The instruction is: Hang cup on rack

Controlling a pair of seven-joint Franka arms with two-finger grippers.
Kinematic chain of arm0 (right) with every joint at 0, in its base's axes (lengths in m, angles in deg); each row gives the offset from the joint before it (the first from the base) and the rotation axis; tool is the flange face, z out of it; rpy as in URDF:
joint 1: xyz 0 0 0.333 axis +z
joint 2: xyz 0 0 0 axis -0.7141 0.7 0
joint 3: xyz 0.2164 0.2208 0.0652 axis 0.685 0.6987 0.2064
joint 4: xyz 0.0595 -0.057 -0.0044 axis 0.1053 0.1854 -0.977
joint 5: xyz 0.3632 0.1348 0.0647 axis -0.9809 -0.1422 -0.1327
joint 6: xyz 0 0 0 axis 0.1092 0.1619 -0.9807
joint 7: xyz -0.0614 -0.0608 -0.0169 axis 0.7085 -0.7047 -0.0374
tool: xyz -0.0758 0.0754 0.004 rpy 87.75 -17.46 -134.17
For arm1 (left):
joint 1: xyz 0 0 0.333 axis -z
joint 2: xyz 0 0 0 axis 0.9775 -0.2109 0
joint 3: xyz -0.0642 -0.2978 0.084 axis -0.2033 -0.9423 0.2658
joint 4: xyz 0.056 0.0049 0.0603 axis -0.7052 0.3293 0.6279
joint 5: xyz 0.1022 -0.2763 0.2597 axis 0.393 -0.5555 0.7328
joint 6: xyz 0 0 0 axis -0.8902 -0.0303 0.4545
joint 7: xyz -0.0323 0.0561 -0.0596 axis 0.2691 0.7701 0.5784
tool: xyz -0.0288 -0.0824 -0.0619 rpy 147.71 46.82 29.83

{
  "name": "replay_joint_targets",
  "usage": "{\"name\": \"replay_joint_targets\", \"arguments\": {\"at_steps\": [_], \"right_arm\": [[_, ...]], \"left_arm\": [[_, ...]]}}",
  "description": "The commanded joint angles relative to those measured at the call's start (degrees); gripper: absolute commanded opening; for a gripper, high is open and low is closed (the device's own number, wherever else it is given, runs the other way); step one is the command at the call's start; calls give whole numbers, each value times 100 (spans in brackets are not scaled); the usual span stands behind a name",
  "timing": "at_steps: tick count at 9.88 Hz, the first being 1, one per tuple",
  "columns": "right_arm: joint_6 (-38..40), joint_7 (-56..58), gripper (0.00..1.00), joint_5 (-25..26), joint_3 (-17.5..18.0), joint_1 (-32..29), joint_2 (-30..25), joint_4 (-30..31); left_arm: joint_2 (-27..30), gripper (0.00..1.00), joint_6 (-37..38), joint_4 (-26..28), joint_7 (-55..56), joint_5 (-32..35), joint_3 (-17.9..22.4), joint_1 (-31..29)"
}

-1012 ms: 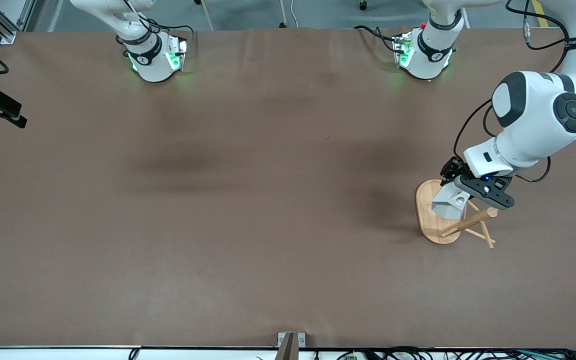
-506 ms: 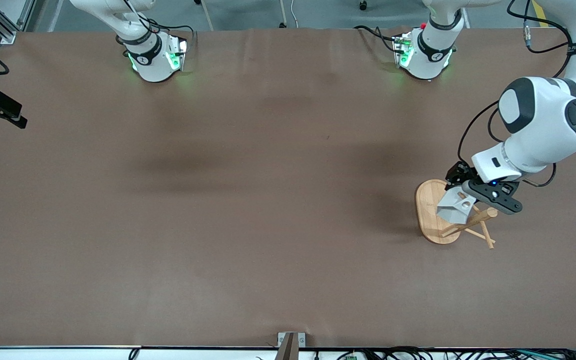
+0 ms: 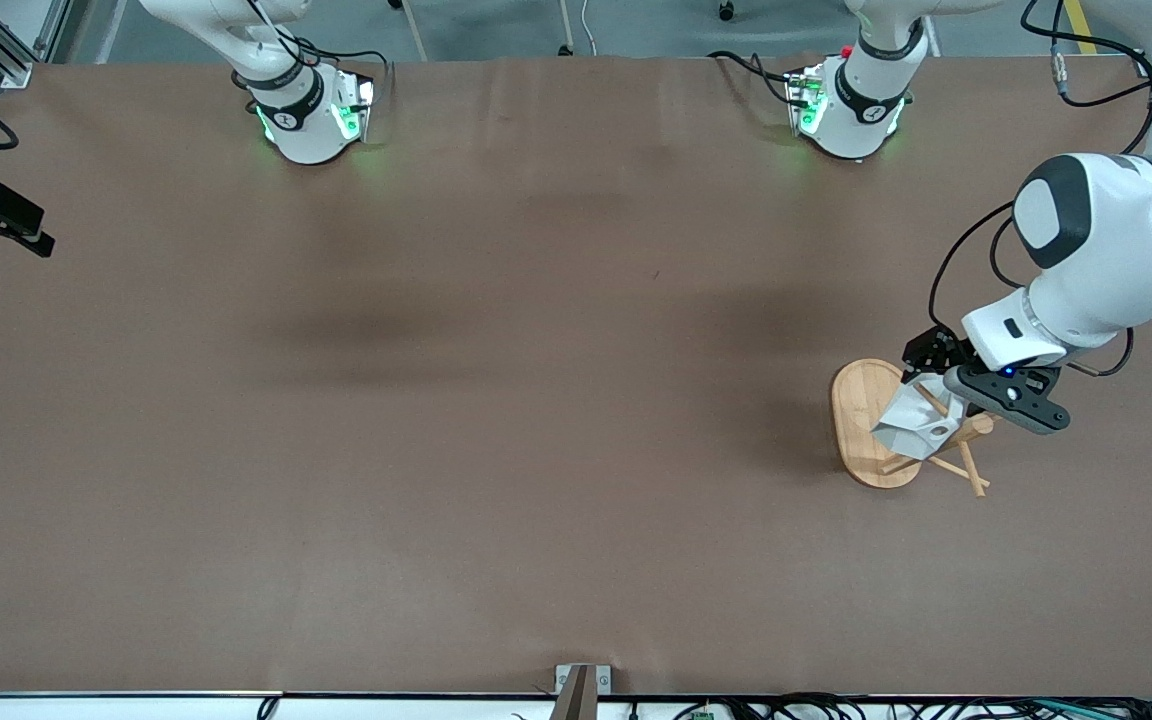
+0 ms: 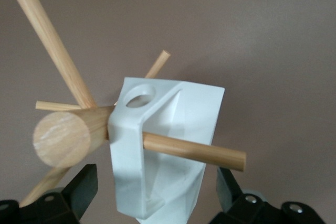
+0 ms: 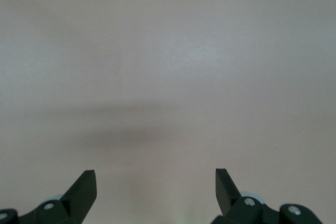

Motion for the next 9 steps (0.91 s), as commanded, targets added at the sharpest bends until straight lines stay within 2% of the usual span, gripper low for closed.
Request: {"name": "replay_joint_targets", "arguments": {"at_steps": [1,5,9], "right_arm": [[0,-52,100,-5,30,-38,29,-48],[0,-35,100,-5,30,-46,29,-48],[0,-35,100,-14,30,-117,38,-48]], "left_arm": [[185,100,49,77,504,-67,38,53],[1011,100,1083,-45,1839,12,38,71],[1197,100,3052,-1151,3457,223,-268,18]]}}
